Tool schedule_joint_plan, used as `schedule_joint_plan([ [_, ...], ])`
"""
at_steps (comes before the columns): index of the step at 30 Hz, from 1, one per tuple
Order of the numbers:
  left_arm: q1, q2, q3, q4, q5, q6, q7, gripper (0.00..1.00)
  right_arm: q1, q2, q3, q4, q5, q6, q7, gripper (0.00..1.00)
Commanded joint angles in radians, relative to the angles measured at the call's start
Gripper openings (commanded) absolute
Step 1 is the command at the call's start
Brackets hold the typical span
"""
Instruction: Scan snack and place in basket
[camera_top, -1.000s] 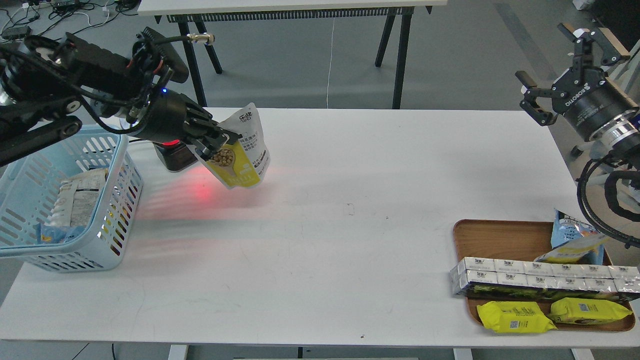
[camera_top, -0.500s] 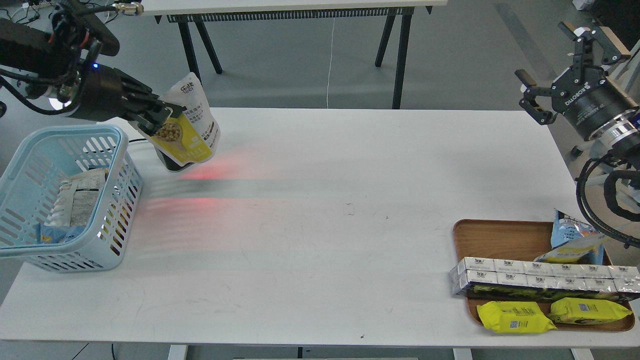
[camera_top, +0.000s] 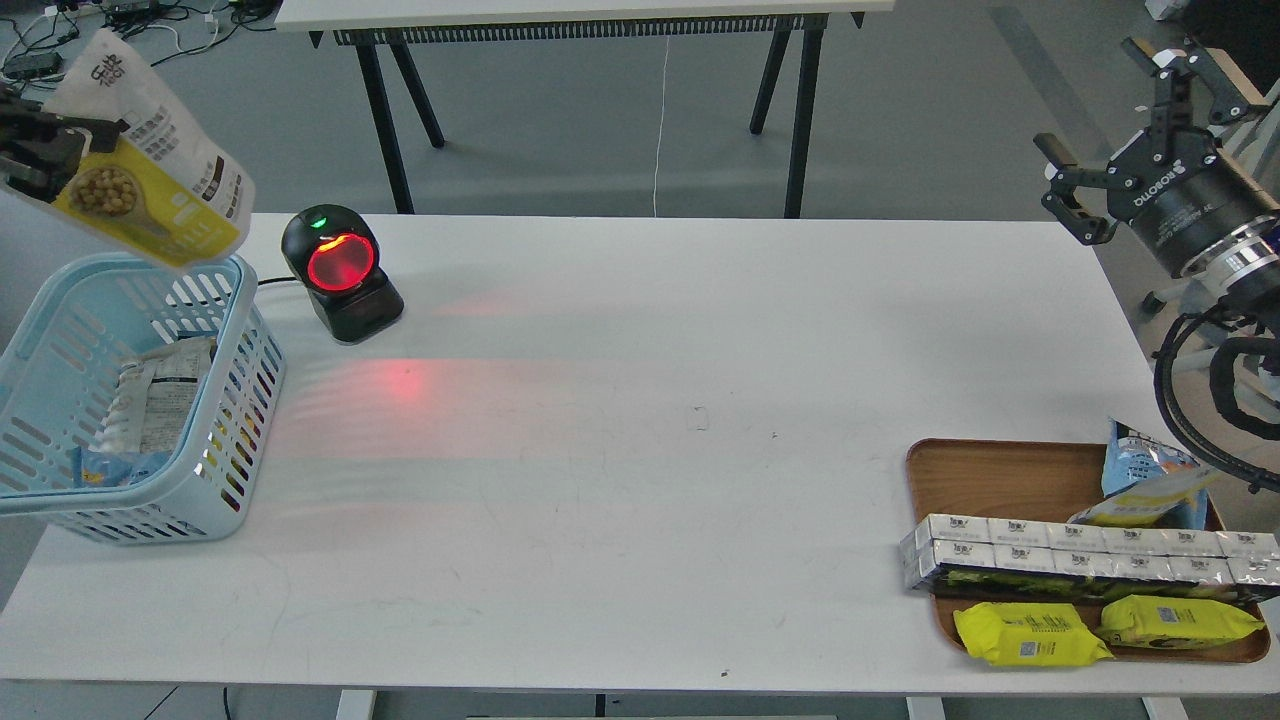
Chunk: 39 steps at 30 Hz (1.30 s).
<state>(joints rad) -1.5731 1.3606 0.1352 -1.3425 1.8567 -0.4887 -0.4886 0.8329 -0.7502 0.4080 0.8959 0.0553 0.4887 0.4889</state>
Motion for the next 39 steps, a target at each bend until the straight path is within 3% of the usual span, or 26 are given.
schedule_joint_plan([
  [1,0.054,0.029,0.017,-0.012,0.001,0.0,0.0,0.01,0.0,0.002,0.006,0.001,0.0,0.0,0.0,0.98],
  [11,0.225,0.003,0.017,0.031,0.093,0.0,0.0,0.01,-0.006,0.003,0.006,0.0,0.0,0.0,0.0,0.98],
  [17,0.288,-0.081,0.017,0.138,0.093,0.0,0.0,0.01,-0.006,0.002,0.005,0.0,0.0,0.0,0.0,0.98],
  [23,0.303,-0.106,0.017,0.164,0.092,0.0,0.0,0.08,-0.006,0.002,0.005,0.0,-0.002,0.0,0.0,0.98],
  [31,0.305,-0.12,0.004,0.169,0.081,0.0,0.0,0.37,-0.014,0.002,0.0,0.003,-0.003,0.0,0.0,0.98],
  [34,0.305,-0.132,-0.049,0.167,-0.017,0.0,0.0,0.71,-0.011,0.011,-0.001,0.003,-0.005,0.0,0.0,0.98],
  [39,0.301,-0.178,-0.185,0.167,-0.368,0.0,0.0,0.75,0.035,0.012,-0.008,0.0,-0.022,0.0,0.0,0.98],
])
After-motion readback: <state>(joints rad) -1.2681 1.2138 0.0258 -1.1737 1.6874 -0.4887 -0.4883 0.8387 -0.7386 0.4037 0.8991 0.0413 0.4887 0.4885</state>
